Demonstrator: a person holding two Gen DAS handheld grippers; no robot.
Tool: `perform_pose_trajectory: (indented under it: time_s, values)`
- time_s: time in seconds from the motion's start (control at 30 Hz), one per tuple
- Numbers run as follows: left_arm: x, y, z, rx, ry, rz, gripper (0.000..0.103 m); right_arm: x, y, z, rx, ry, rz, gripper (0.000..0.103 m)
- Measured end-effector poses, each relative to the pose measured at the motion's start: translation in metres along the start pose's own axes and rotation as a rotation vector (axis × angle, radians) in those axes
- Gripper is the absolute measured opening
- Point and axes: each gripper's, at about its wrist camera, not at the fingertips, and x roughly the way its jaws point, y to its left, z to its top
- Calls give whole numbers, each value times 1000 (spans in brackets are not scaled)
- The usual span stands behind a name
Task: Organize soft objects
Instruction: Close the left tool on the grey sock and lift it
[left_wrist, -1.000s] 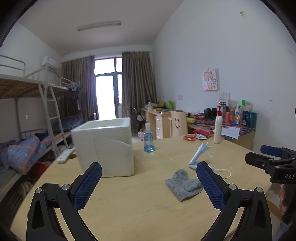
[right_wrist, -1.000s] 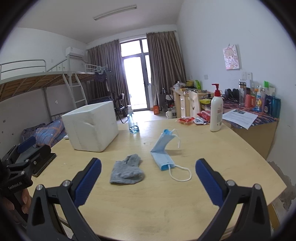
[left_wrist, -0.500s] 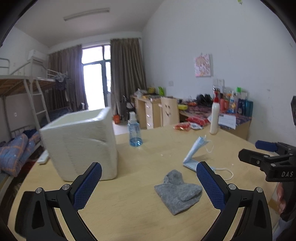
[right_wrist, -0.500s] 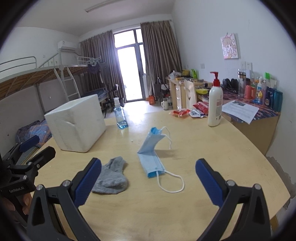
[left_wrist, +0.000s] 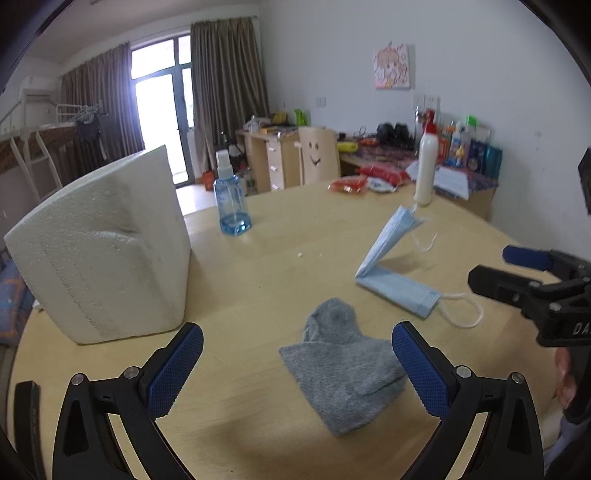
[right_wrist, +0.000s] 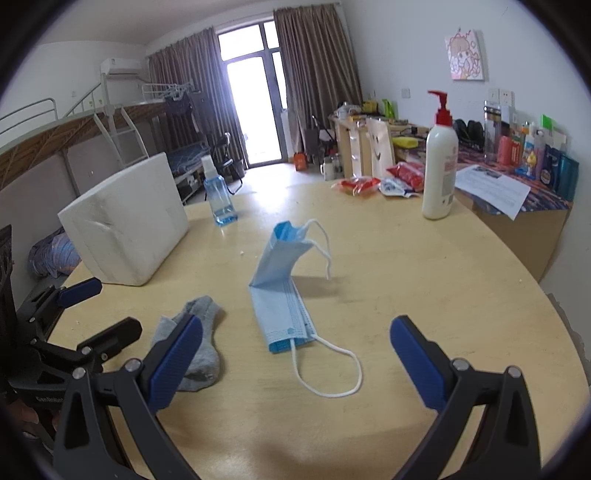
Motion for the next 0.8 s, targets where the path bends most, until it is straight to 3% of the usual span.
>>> perform_pose_trajectory:
  time_s: [0.3,0.8]
  values:
    - [20,-5,1,9,66,-28,100,16,-8,2,14,53,7,103]
    - [47,-4,-2,-18,189,-114,67,32,-8,8,-19,111,12,103]
